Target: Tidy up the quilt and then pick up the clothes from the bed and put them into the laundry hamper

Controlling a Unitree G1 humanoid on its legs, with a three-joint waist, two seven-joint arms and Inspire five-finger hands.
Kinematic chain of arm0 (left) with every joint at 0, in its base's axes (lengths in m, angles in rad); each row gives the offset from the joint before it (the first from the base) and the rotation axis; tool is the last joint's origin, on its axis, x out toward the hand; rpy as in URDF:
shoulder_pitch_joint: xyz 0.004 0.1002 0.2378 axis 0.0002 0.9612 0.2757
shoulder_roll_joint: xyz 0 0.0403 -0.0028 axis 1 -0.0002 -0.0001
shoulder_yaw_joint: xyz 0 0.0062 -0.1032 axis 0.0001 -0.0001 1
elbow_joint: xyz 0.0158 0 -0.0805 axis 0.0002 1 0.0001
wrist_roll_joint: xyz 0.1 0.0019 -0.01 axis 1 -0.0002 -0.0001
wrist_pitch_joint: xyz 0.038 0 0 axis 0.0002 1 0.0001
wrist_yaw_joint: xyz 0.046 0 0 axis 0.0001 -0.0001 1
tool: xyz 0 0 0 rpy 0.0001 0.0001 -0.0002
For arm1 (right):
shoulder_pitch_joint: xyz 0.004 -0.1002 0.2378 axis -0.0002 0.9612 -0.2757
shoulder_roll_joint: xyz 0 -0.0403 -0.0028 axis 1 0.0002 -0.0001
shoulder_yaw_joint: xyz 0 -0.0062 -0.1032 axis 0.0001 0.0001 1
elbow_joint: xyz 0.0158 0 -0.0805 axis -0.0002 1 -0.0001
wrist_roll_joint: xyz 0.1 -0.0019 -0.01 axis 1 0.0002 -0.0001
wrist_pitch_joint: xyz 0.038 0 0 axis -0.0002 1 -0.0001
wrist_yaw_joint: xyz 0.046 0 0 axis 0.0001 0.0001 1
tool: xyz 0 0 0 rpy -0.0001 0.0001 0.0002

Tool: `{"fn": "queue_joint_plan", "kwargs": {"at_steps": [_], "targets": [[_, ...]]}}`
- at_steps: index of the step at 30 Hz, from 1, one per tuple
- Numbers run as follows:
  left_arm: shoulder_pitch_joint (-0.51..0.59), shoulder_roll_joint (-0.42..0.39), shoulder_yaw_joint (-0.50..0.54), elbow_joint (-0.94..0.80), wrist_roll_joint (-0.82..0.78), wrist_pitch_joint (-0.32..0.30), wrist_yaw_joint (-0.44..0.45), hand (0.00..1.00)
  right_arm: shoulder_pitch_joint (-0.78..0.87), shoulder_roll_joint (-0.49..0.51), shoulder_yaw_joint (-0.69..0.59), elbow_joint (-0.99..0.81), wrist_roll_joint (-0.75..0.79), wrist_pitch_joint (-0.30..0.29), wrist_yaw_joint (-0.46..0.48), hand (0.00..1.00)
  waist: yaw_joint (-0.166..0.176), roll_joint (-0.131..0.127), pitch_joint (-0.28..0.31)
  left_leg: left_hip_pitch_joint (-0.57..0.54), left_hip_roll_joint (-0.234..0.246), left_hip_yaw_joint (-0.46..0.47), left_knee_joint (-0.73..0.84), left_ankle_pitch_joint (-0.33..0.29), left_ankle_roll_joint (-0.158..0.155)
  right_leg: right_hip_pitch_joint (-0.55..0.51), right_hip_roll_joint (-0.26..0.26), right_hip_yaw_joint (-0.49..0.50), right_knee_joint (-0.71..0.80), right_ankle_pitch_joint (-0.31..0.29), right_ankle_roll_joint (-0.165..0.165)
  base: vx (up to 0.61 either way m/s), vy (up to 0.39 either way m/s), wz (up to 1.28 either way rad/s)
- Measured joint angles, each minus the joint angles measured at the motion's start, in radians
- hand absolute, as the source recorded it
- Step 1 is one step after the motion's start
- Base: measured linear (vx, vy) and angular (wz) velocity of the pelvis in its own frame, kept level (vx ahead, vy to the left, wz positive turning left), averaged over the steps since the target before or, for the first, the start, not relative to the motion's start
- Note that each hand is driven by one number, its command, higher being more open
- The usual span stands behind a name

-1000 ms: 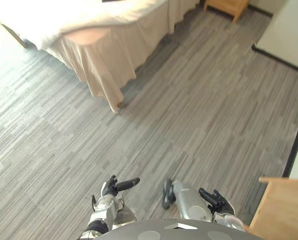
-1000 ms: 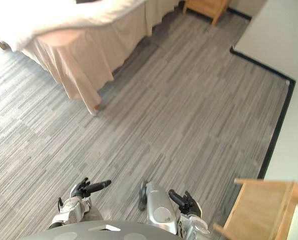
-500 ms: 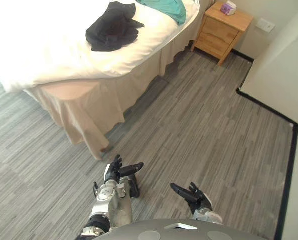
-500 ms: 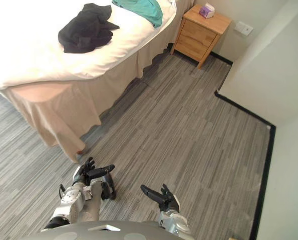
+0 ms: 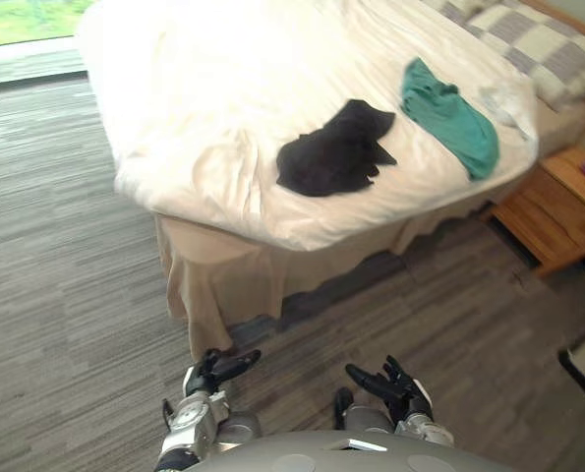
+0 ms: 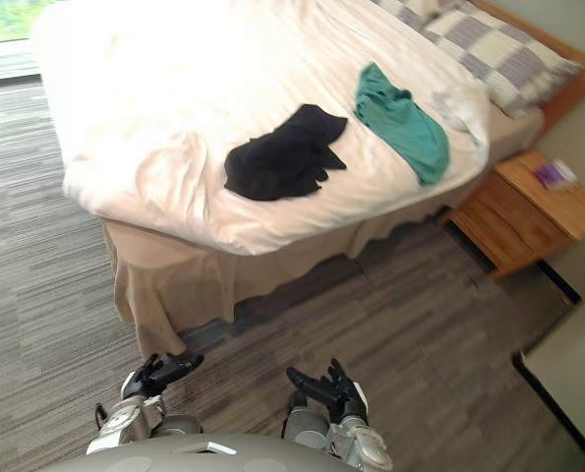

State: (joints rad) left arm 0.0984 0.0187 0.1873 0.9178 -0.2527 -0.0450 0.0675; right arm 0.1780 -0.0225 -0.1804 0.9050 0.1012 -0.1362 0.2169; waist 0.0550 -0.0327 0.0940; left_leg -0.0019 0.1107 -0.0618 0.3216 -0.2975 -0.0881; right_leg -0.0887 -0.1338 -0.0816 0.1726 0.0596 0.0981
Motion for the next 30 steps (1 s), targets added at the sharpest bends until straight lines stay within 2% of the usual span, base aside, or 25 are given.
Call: {"fn": "queue_joint_plan", "kwargs": {"at_steps": [1,2,3,6,7,8,10,11,14,17,19,21,28,29,30], "targets": [[0.012,-0.024,0.031,0.004,-0.016,-0.002,-0.007,1.00,-0.008,-0.024,0.031,0.003,-0.002,0.012,0.013,1.00,-0.002,0.028,-0.014,-0.001,0.028,0.019,-0.037,0.028,-0.035,0.025,0.011,-0.056,-0.036,-0.009,-0.002,0.29,-0.463,0.83],[0.012,-0.032,0.045,0.013,-0.017,-0.008,-0.012,1.00,-0.014,-0.040,0.044,0.004,-0.007,0.021,0.023,1.00,-0.004,0.043,-0.016,0.002,0.045,0.048,-0.071,0.057,-0.046,0.046,0.015,-0.099,-0.059,-0.012,-0.006,0.25,-0.419,1.28],[0.014,-0.044,0.058,0.018,-0.014,-0.022,-0.017,1.00,-0.025,-0.057,0.054,0.021,-0.008,0.035,0.036,1.00,-0.003,0.057,-0.013,0.011,0.071,0.148,-0.112,0.097,-0.044,0.088,0.013,-0.171,-0.074,-0.029,-0.024,0.16,-0.268,1.26],[0.023,-0.050,0.062,0.012,-0.007,-0.036,-0.025,1.00,-0.034,-0.062,0.057,0.043,-0.003,0.049,0.038,1.00,-0.008,0.061,-0.013,0.030,0.126,0.387,-0.130,0.138,-0.020,0.154,-0.006,-0.279,-0.070,-0.070,-0.029,0.07,-0.153,1.25],[0.027,-0.049,0.065,0.005,-0.002,-0.038,-0.027,1.00,-0.036,-0.061,0.071,0.043,0.007,0.058,0.038,1.00,-0.006,0.054,-0.012,0.043,0.141,0.474,-0.118,0.157,-0.020,0.182,-0.027,-0.326,-0.061,-0.102,-0.019,0.03,-0.069,1.09],[0.031,-0.049,0.067,0.005,0.027,-0.038,-0.028,1.00,-0.042,-0.060,0.085,0.044,0.032,0.061,0.039,1.00,0.002,0.051,-0.012,0.043,0.132,0.497,-0.108,0.163,-0.032,0.185,-0.054,-0.352,-0.043,-0.127,0.001,0.00,-0.020,0.84],[0.050,-0.045,0.065,0.018,0.040,-0.035,-0.029,1.00,-0.056,-0.061,0.094,0.046,0.044,0.064,0.041,1.00,-0.007,0.049,-0.016,0.047,0.089,0.480,-0.147,0.179,-0.030,0.183,-0.078,-0.353,-0.033,-0.134,0.018,-0.04,0.109,0.37],[0.053,-0.029,0.059,0.027,0.041,-0.030,-0.028,1.00,-0.057,-0.053,0.093,0.049,0.051,0.073,0.039,1.00,-0.010,0.035,-0.027,0.058,0.050,0.464,-0.211,0.214,-0.020,0.178,-0.098,-0.357,-0.043,-0.133,0.019,-0.02,0.146,0.29],[0.039,0.004,0.043,0.056,0.066,-0.009,-0.029,1.00,-0.075,-0.041,0.067,0.099,0.084,0.114,0.032,1.00,-0.007,0.011,-0.033,0.116,-0.016,0.443,-0.387,0.308,-0.011,0.184,-0.114,-0.377,-0.062,-0.122,0.032,0.02,0.107,0.31],[0.020,0.030,0.036,0.078,0.067,0.011,-0.043,1.00,-0.078,-0.012,0.034,0.121,0.145,0.110,0.020,1.00,-0.010,-0.022,-0.031,0.129,-0.022,0.416,-0.407,0.321,-0.009,0.217,-0.112,-0.399,-0.073,-0.116,0.027,0.07,0.034,0.28],[0.018,0.043,0.018,0.086,0.069,0.022,-0.055,1.00,-0.079,-0.008,0.034,0.133,0.144,0.108,0.019,1.00,-0.015,-0.030,-0.036,0.136,-0.023,0.412,-0.408,0.321,-0.009,0.229,-0.110,-0.398,-0.075,-0.119,0.019,0.05,-0.005,0.10],[0.017,0.056,-0.002,0.100,0.069,0.027,-0.066,1.00,-0.092,-0.007,0.035,0.153,0.142,0.107,0.018,1.00,-0.029,-0.029,-0.041,0.136,-0.023,0.411,-0.410,0.322,-0.010,0.235,-0.106,-0.397,-0.088,-0.119,0.017,0.01,-0.010,0.03],[-0.010,0.072,-0.055,0.142,0.076,0.047,-0.065,1.00,-0.116,-0.013,0.036,0.194,0.142,0.082,0.010,1.00,-0.036,-0.021,-0.038,0.142,-0.016,0.416,-0.412,0.327,-0.016,0.238,-0.096,-0.386,-0.089,-0.119,0.017,-0.01,-0.008,-0.03],[-0.010,0.096,-0.098,0.174,0.104,0.046,-0.046,1.00,-0.136,-0.011,0.036,0.231,0.142,0.064,0.009,1.00,-0.085,-0.034,-0.070,0.149,-0.011,0.427,-0.413,0.333,-0.025,0.245,-0.089,-0.382,-0.097,-0.114,0.014,0.00,0.000,0.00],[-0.010,0.096,-0.098,0.174,0.104,0.046,-0.046,1.00,-0.136,-0.011,0.036,0.231,0.142,0.064,0.009,1.00,-0.085,-0.034,-0.070,0.149,-0.011,0.427,-0.413,0.333,-0.025,0.245,-0.089,-0.382,-0.097,-0.114,0.014,0.00,0.000,0.00]]}}
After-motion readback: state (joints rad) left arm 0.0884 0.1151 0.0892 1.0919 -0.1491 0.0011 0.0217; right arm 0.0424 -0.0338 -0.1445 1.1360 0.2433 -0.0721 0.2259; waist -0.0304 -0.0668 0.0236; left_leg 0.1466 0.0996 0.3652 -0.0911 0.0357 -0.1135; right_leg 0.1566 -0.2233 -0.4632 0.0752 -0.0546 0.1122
